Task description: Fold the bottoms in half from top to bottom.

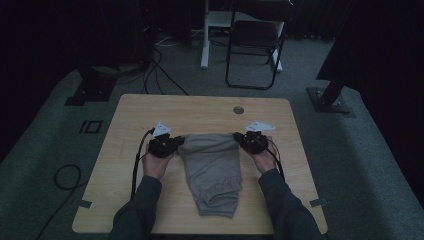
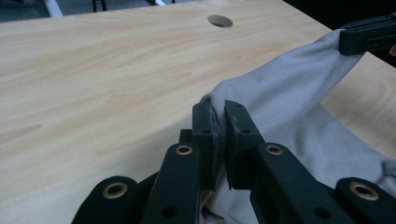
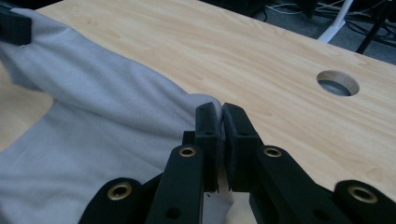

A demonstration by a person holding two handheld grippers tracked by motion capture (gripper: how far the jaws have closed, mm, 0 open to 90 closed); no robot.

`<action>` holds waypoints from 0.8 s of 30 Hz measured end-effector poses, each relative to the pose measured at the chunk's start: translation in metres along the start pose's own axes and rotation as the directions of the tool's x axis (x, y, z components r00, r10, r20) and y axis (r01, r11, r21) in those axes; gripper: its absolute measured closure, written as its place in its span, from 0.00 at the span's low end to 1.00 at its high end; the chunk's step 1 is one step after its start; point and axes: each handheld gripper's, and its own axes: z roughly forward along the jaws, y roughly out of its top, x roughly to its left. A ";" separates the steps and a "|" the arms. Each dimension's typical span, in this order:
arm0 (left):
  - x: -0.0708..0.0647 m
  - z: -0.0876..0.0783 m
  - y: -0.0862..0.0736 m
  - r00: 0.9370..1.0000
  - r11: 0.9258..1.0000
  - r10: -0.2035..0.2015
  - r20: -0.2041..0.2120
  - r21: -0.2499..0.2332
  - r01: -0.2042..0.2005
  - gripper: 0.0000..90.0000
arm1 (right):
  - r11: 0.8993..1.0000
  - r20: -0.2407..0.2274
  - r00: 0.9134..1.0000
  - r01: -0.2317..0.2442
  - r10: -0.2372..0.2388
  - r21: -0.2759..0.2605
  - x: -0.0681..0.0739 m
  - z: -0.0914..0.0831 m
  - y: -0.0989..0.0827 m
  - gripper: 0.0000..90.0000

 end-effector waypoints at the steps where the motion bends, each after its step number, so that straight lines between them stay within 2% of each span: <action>1: -0.001 -0.002 -0.003 1.000 1.000 0.001 0.005 0.004 -0.001 0.93 | 1.000 -0.005 1.000 0.005 -0.005 0.000 0.002 -0.003 -0.002 0.96; 6: -0.009 -0.005 -0.023 1.000 0.998 0.016 0.027 0.062 -0.018 0.93 | 0.999 -0.027 0.999 0.020 -0.019 0.040 0.013 -0.013 -0.022 0.96; 8: -0.013 -0.002 -0.033 0.999 0.993 0.050 0.016 0.104 -0.051 0.93 | 0.998 -0.042 0.999 0.023 -0.020 0.066 0.018 -0.015 -0.032 0.96; 12: -0.016 0.003 -0.053 0.998 0.985 0.047 0.030 0.165 -0.052 0.93 | 0.992 -0.058 0.998 0.035 -0.028 0.125 0.027 -0.015 -0.050 0.97; 15: -0.017 0.005 -0.060 0.998 0.982 0.040 0.037 0.182 -0.046 0.93 | 0.987 -0.062 0.998 0.037 -0.028 0.158 0.031 -0.011 -0.061 0.97; 19: -0.019 0.009 -0.064 0.998 0.978 0.046 0.030 0.201 -0.051 0.93 | 0.982 -0.062 0.998 0.017 -0.006 0.188 0.032 -0.005 -0.069 0.97; 24: -0.018 0.011 -0.067 0.999 0.980 0.035 0.025 0.197 -0.039 0.93 | 0.980 -0.059 0.998 0.012 -0.001 0.198 0.031 -0.003 -0.071 0.97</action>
